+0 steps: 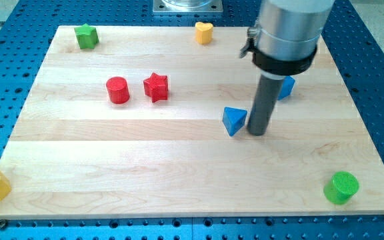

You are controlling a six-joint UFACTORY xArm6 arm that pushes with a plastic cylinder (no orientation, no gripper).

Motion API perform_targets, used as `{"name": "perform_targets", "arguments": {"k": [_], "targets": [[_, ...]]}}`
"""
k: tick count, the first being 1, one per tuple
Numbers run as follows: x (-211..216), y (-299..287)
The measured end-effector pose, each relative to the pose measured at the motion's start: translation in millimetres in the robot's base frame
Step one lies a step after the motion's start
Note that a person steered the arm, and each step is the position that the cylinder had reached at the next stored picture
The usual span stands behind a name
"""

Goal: Move the green circle parallel to the blue triangle

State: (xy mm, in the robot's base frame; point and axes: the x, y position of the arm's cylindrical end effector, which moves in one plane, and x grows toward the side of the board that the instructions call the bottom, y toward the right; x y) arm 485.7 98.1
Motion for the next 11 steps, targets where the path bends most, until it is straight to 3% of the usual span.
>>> {"name": "perform_targets", "arguments": {"k": [1, 2, 4, 6, 8, 9, 11], "targets": [[8.7, -9.9], [34.6, 33.0], [133.1, 53.7], [108.6, 151.5], [132.4, 151.0], [124.7, 186.4], [29.7, 192.6]]}}
